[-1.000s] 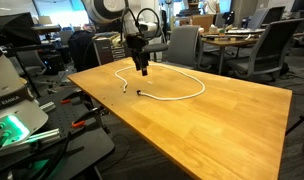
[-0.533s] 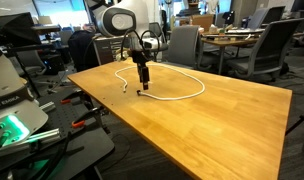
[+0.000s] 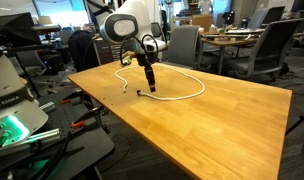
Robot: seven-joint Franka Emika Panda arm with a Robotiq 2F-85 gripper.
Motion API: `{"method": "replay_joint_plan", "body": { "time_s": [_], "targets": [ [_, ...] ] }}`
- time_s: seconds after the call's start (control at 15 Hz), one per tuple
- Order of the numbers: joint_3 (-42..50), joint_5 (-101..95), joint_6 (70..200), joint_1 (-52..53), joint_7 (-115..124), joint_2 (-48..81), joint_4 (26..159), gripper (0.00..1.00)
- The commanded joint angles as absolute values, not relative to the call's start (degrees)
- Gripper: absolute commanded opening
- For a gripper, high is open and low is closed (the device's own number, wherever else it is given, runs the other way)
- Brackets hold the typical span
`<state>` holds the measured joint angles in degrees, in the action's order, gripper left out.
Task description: Tie a knot with the white rope
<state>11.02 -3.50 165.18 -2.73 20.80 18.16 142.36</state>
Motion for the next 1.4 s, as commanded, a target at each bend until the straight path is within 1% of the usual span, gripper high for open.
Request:
{"method": "replay_joint_plan", "body": {
  "time_s": [0.0,0.07,0.13,0.2,0.27,0.47,0.53,0.67,0.73,0.87,0.93,1.07,1.2,1.27,1.33],
  "targets": [
    [10.74,2.31,171.79,-2.47,21.80,22.55,141.42,1.00],
    [11.31,2.98,173.92,-1.91,21.71,23.68,141.52,1.00],
    [11.40,4.03,174.58,-1.72,21.46,24.63,141.31,0.91],
    [11.03,5.22,175.08,-2.01,21.09,25.43,141.17,0.77],
    [11.08,6.14,175.03,-2.05,20.93,26.25,141.09,0.66],
    [11.33,8.06,175.38,-2.04,20.72,27.75,141.19,0.42],
    [11.30,8.56,175.25,-2.19,20.65,27.51,141.39,0.37],
    [10.92,9.56,175.43,-2.67,20.39,27.07,141.81,0.23],
    [10.69,10.02,175.70,-2.86,20.27,26.84,142.04,0.14],
    [10.10,10.90,175.69,-3.29,20.17,26.95,141.79,0.01],
    [9.62,11.30,175.67,-3.70,19.95,26.94,141.72,0.01],
    [8.27,11.94,175.19,-4.51,18.94,26.01,141.75,0.05],
    [8.04,9.14,169.25,-1.70,16.57,20.82,142.69,0.05],
    [10.84,6.73,167.21,3.91,18.41,17.45,144.14,0.06],
    [11.12,4.76,166.40,5.59,18.43,16.47,144.13,0.06]
  ]
}}
